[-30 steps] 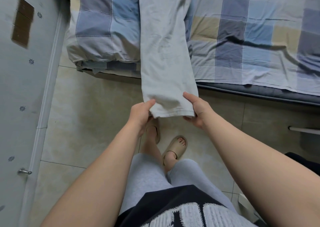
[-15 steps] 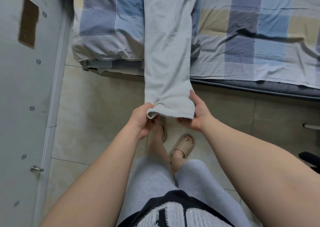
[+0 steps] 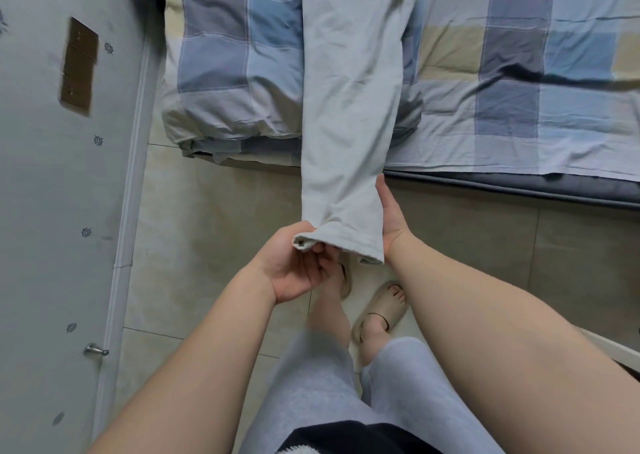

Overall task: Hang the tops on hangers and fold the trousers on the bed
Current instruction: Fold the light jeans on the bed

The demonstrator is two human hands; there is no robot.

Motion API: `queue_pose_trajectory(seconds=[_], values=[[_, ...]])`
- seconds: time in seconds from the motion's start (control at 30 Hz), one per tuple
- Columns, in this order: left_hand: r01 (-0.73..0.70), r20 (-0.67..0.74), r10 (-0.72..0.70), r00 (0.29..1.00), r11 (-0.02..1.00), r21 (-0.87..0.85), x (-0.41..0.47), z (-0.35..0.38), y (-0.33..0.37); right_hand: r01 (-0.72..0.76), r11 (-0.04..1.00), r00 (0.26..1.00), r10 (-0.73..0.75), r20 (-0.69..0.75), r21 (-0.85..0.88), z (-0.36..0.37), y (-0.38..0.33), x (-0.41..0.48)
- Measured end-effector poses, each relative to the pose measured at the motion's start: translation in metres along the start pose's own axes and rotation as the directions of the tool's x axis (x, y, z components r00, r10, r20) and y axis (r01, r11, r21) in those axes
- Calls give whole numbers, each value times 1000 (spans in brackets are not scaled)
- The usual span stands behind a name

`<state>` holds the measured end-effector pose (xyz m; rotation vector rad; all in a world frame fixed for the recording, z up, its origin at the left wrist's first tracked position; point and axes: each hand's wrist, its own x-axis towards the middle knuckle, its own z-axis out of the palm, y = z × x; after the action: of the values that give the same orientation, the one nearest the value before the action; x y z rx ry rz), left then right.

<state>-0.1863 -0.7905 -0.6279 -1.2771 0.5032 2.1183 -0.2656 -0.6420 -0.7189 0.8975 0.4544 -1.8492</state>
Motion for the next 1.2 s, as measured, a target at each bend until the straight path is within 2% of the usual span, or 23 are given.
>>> queue_pose_trajectory(seconds=[0.17,0.37,0.6,0.7,0.8,0.87,1.07,1.2], values=[[-1,-45,2,999,999,34,-3,-7,7,-30,998,999,31,20,-55,-11,-8,-15],[-47,-250,107,962,971,234,3,-8,-1,-35,991,999,37,11,-129,-18,-15,-49],[-60,-352,185,918,940,336,7,11,-12,11,999,997,-14,-73,-49,-34,-13,-88],[-65,-430,255,866,910,410,7,22,-19,39,990,975,-67,-212,-133,-32,-13,-103],[-88,-461,362,810,853,515,0,33,-30,117,941,922,-222,-318,-316,-25,-13,-117],[-96,-467,399,789,832,547,-8,38,-40,114,891,886,-291,-360,-439,-18,-12,-132],[-55,-497,367,786,843,536,-51,42,-85,26,842,850,-302,-432,-539,-9,11,-187],[115,-517,229,825,828,549,-85,28,-110,-122,798,857,-215,-468,-590,-17,29,-223]])
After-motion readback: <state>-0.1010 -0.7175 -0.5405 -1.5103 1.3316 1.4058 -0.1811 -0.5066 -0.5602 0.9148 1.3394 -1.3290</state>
